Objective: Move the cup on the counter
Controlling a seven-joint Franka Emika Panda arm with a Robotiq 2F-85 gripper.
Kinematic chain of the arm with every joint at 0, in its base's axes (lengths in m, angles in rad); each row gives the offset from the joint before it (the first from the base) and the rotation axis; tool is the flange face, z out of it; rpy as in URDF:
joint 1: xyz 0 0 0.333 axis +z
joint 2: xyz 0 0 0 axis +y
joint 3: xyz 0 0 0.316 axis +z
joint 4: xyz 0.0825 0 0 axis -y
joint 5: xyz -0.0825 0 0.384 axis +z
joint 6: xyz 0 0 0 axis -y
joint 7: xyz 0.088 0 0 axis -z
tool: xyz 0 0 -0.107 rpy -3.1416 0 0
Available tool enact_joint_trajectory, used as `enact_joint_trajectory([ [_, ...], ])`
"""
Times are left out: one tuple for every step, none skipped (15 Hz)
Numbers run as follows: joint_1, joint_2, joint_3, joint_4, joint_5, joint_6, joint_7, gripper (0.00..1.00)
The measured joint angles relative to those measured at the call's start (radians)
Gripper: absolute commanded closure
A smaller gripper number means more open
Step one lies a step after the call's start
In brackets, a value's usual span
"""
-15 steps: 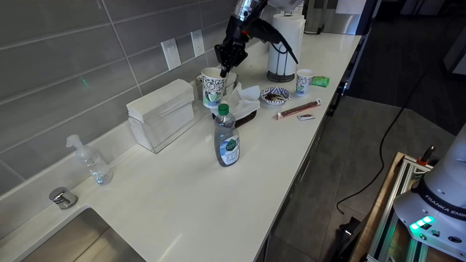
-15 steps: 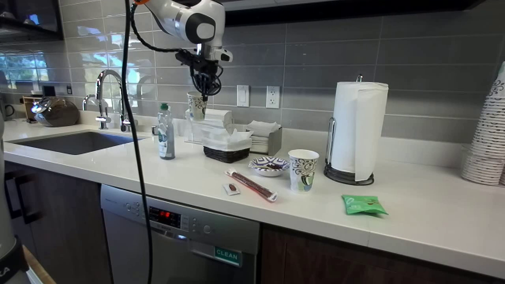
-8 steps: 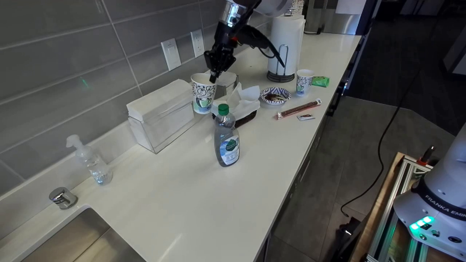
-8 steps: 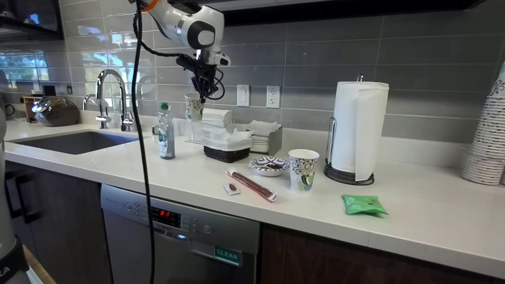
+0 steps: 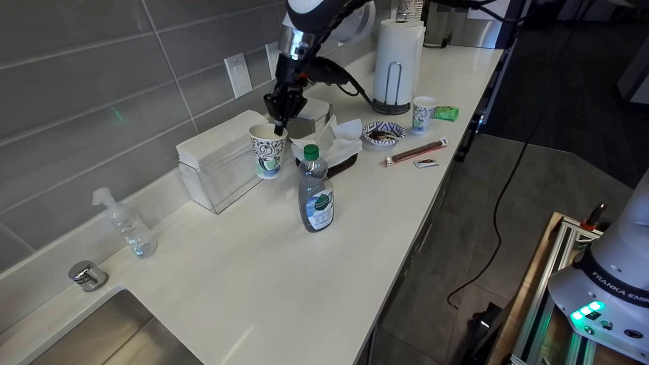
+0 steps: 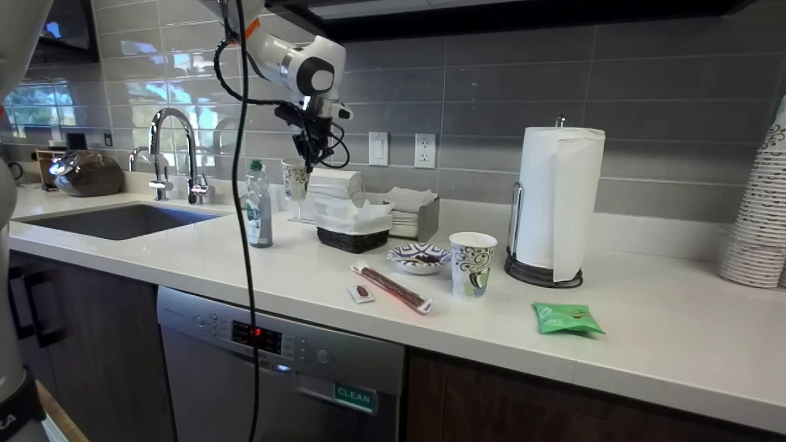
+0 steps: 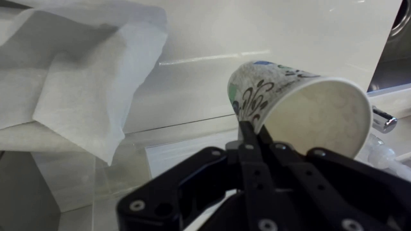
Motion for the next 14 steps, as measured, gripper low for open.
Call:
enact_joint_trajectory([
  [0.006,0.021,0.0,0.022,-0.013,-0.014,0.001,0.99],
  [0.01,0.041,0.0,0.044,-0.026,-0.03,0.003,0.99],
  [0.015,0.062,0.0,0.066,-0.038,-0.044,0.005,0.99],
  [0.02,0.083,0.0,0.088,-0.05,-0.057,0.007,0.99],
  [0.025,0.103,0.0,0.109,-0.061,-0.07,0.011,0.99],
  [0.029,0.122,0.0,0.13,-0.071,-0.081,0.014,0.99],
  [0.035,0.14,0.0,0.15,-0.078,-0.089,0.018,0.99],
  [0.039,0.157,0.0,0.167,-0.084,-0.096,0.021,0.99],
  [0.044,0.173,0.0,0.184,-0.091,-0.101,0.028,0.99],
  [0.048,0.188,0.0,0.2,-0.099,-0.102,0.038,0.99],
  [0.053,0.202,0.0,0.213,-0.106,-0.102,0.047,0.99],
  [0.057,0.214,0.0,0.227,-0.114,-0.103,0.058,0.99],
  [0.062,0.225,-0.002,0.237,-0.121,-0.103,0.072,0.99],
  [0.067,0.234,-0.004,0.247,-0.13,-0.106,0.087,0.99],
])
